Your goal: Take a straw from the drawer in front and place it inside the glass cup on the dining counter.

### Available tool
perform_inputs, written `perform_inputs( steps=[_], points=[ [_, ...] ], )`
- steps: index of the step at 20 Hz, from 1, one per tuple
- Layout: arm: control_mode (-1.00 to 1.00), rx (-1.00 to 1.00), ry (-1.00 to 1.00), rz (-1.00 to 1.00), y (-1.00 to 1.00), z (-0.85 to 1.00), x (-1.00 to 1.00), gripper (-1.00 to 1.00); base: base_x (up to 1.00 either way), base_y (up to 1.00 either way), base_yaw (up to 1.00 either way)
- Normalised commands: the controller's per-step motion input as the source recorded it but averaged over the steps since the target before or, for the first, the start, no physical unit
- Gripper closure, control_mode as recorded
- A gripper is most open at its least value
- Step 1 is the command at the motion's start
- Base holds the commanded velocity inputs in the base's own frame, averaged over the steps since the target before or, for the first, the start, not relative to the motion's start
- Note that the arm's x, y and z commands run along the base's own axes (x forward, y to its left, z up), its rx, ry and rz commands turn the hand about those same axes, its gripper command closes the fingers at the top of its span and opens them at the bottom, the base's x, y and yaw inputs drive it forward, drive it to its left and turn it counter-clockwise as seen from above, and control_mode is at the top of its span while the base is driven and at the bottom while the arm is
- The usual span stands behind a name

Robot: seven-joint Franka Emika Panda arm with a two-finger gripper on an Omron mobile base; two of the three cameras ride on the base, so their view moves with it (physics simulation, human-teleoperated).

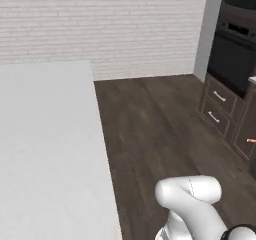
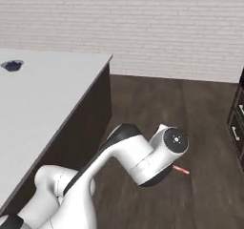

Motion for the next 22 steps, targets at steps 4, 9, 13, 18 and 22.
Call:
perform_inputs(
  steps=[4,9,13,18,22],
  points=[
    [1.00,0.00,0.00,0.00,0.00,0.00,0.00,1.00,0.12,-0.22,0.60],
    [1.00,0.00,0.00,0.00,0.00,0.00,0.00,1.00,0.02,-0.29,0.55],
    [1.00,0.00,0.00,0.00,0.00,0.00,0.00,1.00,0.55,-0.58,0.50],
    [1.00,0.00,0.00,0.00,0.00,0.00,0.00,1.00,0.82,-0.72,0.42],
    [1.00,0.00,0.00,0.00,0.00,0.00,0.00,1.00,0.91,-0.74,0.38]
  ],
)
